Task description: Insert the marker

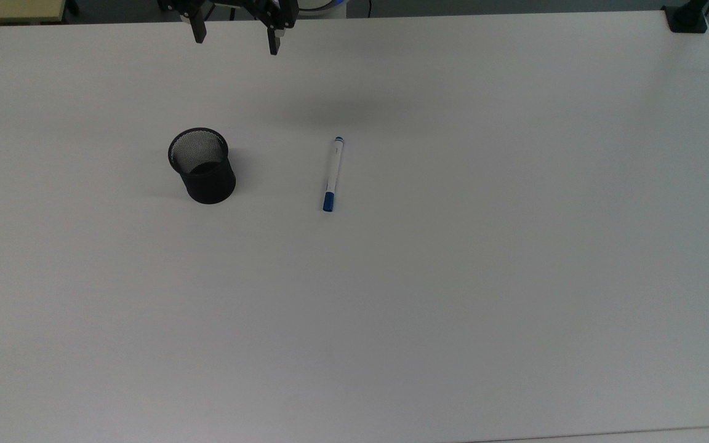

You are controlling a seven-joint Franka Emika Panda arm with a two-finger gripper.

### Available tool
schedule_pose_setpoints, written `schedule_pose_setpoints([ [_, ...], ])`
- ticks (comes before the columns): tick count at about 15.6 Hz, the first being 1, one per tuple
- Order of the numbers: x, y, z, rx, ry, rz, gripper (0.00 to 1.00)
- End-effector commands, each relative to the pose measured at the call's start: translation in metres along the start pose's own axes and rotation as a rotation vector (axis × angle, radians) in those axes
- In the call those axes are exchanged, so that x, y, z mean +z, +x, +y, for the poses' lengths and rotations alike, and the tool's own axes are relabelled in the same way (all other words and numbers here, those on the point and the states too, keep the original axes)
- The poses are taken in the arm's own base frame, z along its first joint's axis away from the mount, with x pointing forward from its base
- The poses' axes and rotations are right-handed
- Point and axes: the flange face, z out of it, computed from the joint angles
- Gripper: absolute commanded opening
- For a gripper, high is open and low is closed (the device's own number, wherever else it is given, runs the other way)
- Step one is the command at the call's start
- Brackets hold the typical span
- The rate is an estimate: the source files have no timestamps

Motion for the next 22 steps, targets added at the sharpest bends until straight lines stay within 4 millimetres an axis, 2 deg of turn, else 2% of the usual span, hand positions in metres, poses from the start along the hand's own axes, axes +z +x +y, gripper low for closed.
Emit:
schedule_pose_setpoints([
  [1, -0.005, -0.001, -0.002, -0.019, 0.012, 0.015, 1.0],
  [15, -0.004, -0.003, 0.001, -0.048, 0.008, 0.007, 1.0],
  [19, 0.021, -0.006, -0.001, -0.316, -0.007, -0.04, 1.0],
  [22, 0.059, -0.009, -0.024, -0.371, -0.067, -0.105, 0.96],
])
